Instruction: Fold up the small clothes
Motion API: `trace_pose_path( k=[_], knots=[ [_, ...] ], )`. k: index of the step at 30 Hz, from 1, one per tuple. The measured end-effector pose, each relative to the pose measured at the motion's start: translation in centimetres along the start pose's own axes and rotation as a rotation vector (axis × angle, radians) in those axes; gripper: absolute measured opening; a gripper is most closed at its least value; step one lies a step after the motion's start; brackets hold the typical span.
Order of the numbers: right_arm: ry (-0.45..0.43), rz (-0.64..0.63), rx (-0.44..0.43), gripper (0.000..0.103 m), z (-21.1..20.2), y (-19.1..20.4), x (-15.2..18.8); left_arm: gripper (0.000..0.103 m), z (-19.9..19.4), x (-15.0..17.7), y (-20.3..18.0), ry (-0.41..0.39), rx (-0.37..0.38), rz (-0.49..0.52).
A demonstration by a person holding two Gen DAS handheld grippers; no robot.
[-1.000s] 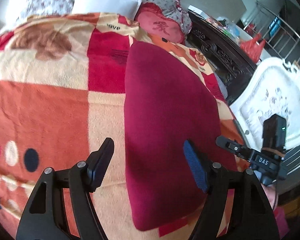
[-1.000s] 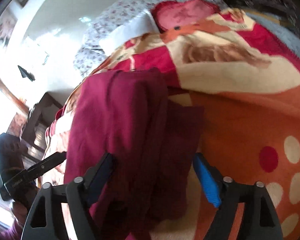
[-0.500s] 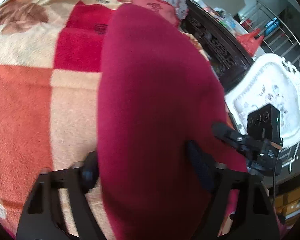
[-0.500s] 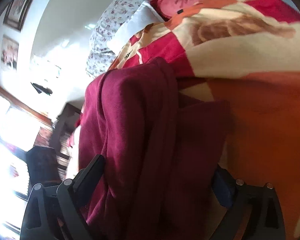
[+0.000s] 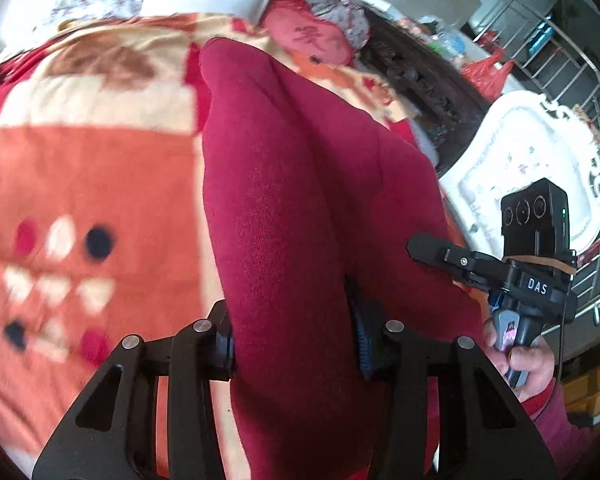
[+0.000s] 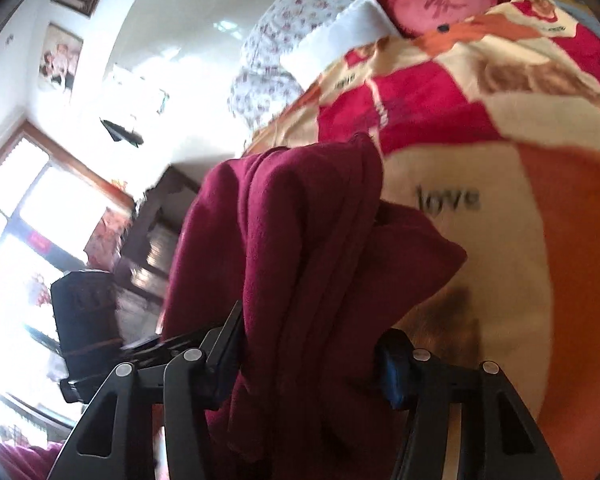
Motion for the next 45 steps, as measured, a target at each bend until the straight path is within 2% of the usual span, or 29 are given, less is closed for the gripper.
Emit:
trace_pose_path(
  k=[1, 3, 4, 6, 8, 9, 12, 14, 17, 20, 22, 27, 31, 34, 36, 37, 39, 45],
  knots=[
    [0.014, 0.006, 0.024, 0.059, 0.6, -0.2, 0.6, 0.043, 0.2, 0.6, 0.2, 0.009, -0.025, -0.001],
    [0.060, 0.032, 0.129, 0.060, 1.7, -0.9, 1.9, 0.043, 1.6, 2.1, 1.1, 0.059, -0.096, -0.014],
    [0.060, 0.032, 0.160, 0.060, 1.7, -1.0, 2.2, 0.047, 2.2, 2.8, 1.7, 0.071, -0.112, -0.030],
    [0.014, 0.018, 0.161, 0.060, 0.0, -0.4, 2.7, 0.053, 2.0, 3.2, 2.4, 0.042, -0.130, -0.062],
    [-0.023, -0.013, 0.122, 0.060, -1.7, 1.1, 3.0, 0.053, 1.5, 3.1, 2.4, 0.033, -0.130, -0.084],
    [-0.029, -0.068, 0.099, 0.060, -2.4, 2.8, 3.3, 0.053, 1.4, 3.1, 2.3, 0.030, -0.133, -0.088],
    [-0.008, -0.231, 0.116, 0.057, -2.3, 7.0, 4.5, 0.053, 0.7, 3.6, 2.2, 0.014, -0.171, -0.081],
    [0.010, -0.310, 0.121, 0.052, -1.3, 8.8, 5.4, 0.053, 0.4, 4.1, 1.9, -0.001, -0.192, -0.077],
    [0.054, -0.379, 0.222, 0.044, 1.0, 9.2, 7.1, 0.055, -0.2, 4.4, 1.8, -0.025, -0.226, -0.073],
    [0.109, -0.380, 0.327, 0.037, 3.1, 7.2, 8.5, 0.055, -1.5, 4.7, 1.6, -0.068, -0.269, -0.051],
    [0.104, -0.381, 0.358, 0.036, 3.7, 6.4, 8.8, 0.056, -2.1, 4.8, 1.5, -0.086, -0.288, -0.034],
    [0.069, -0.384, 0.347, 0.036, 1.7, 7.4, 8.8, 0.057, -3.2, 5.1, 0.5, -0.126, -0.335, -0.001],
    [-0.009, -0.378, 0.323, 0.036, -0.7, 9.5, 8.1, 0.057, -4.2, 5.0, -0.1, -0.167, -0.358, 0.006],
    [-0.074, -0.368, 0.353, 0.049, -2.6, 10.5, 8.1, 0.057, -4.9, 4.9, -0.9, -0.193, -0.362, 0.012],
    [-0.101, -0.356, 0.376, 0.049, -3.3, 10.8, 8.1, 0.058, -5.4, 5.2, -1.4, -0.210, -0.368, 0.020],
    [-0.113, -0.350, 0.376, 0.049, -3.6, 10.9, 8.2, 0.062, -5.6, 5.2, -1.6, -0.216, -0.368, 0.021],
    [-0.126, -0.334, 0.382, 0.049, -3.8, 11.1, 8.1, 0.067, -5.9, 5.3, -1.8, -0.228, -0.360, 0.017],
    [-0.127, -0.321, 0.402, 0.049, -3.5, 11.6, 8.5, 0.067, -6.9, 5.5, -2.2, -0.253, -0.366, 0.015]
  ],
)
Point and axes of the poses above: each gripper's, at about its wrist camera, not at the fingertips, and z roughly the way its jaws point, y to its left, x to its underside, the point moved 2 cm from there along z, roughly the way its jaws point, and after that the axes turned 3 degrees about y, right-handed, at the moved point
